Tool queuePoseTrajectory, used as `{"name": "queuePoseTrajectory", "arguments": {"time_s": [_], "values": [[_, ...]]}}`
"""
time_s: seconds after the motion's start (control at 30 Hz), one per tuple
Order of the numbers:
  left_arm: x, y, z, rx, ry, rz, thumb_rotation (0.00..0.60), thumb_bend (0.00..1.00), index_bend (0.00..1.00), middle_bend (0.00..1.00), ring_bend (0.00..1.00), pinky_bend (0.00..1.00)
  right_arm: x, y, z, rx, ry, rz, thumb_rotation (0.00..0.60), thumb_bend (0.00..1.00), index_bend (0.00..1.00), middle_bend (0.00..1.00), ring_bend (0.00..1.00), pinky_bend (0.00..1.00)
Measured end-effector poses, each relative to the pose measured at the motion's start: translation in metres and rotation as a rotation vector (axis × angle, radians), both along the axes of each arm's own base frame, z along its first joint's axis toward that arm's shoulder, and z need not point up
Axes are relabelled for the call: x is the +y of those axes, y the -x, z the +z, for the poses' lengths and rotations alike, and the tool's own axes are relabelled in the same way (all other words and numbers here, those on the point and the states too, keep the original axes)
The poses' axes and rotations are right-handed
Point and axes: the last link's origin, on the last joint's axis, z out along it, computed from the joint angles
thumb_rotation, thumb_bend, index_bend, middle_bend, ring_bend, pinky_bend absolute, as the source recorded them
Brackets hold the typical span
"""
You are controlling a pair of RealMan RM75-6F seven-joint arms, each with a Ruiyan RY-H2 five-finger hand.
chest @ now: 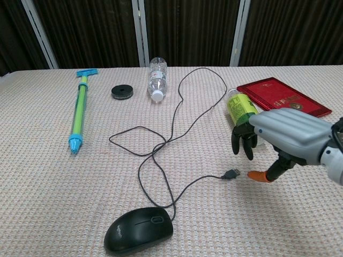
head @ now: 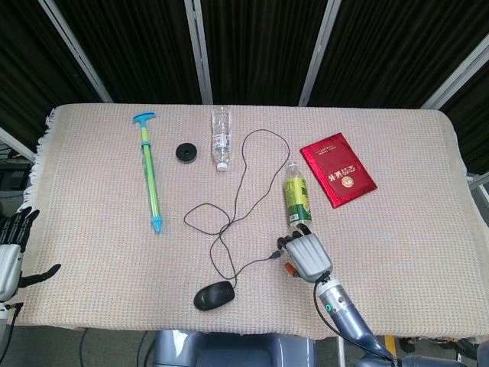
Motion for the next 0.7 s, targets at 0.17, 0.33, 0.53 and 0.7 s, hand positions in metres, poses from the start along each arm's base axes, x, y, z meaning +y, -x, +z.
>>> {"name": "queuePoseTrajectory", "arguments": {"time_s": [0.17,0.33,0.53,0.7], "values": [[0.000,0.001,0.001,0.000,-0.003,0.003,0.600,0.13,0.04,0.00,0.00,0.00,-0.001,-0.003,-0.011,0.016,-0.011,0.007,0.600,0.22,0.44,0.55,0.43,0.31],[-0.001,0.001,0.001,-0.001,-0.005,0.007,0.600,0.13,0.04,0.00,0.00,0.00,-0.005,-0.001,-0.018,0.046,-0.013,0.012,0.600,0.22,0.43,0.59,0.47,0.34],[0.000,0.002,0.002,-0.001,-0.005,0.010,0.600,0.13,0.04,0.00,0.00,0.00,-0.011,0.003,-0.026,0.074,-0.009,0.002,0.600,0.22,0.40,0.65,0.52,0.38],[0.000,0.003,0.002,-0.004,-0.003,0.015,0.600,0.13,0.04,0.00,0.00,0.00,-0.011,0.002,-0.028,0.092,-0.008,0.009,0.600,0.21,0.38,0.65,0.52,0.38]]}}
